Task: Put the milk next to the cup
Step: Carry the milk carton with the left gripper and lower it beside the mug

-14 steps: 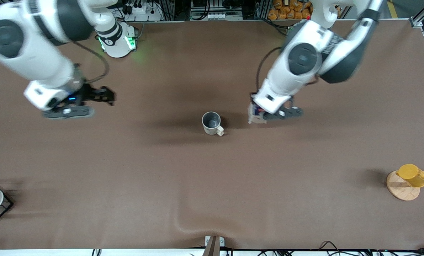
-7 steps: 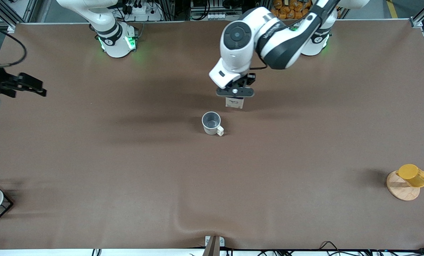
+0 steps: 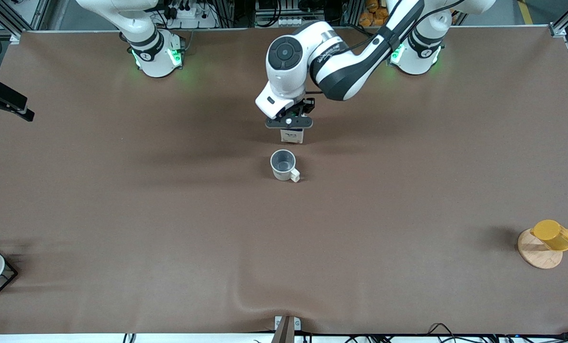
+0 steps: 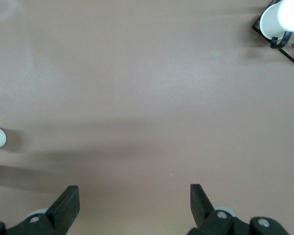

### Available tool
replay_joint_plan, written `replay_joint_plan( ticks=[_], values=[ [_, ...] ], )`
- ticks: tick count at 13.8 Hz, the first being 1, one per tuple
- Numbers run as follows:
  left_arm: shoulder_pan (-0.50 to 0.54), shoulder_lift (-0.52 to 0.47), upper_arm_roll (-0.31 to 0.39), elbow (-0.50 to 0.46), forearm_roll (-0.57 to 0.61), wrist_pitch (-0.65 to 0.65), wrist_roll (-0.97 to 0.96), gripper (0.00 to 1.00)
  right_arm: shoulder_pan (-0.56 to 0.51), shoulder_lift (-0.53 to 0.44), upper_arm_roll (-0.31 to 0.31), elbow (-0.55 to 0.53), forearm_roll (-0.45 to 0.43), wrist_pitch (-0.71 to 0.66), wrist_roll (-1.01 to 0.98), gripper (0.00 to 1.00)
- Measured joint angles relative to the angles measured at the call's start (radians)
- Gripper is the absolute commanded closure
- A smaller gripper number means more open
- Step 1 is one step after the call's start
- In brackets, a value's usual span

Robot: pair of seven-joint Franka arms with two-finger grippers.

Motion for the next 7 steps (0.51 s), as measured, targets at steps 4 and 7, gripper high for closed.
replay_joint_plan(
  ticks=[4,7],
  values=[
    [0.0,0.045,0.006,0.034,0.048,0.004,-0.006,0.49,-0.001,0.0,0.003,0.038,-0.02,-0.016,0.001,0.0],
    [0.0,0.062,0.009,0.036,0.049,0.042,-0.014,0.49,-0.001,0.0,0.004,0.043,-0.02,-0.016,0.001,0.0]
  ],
)
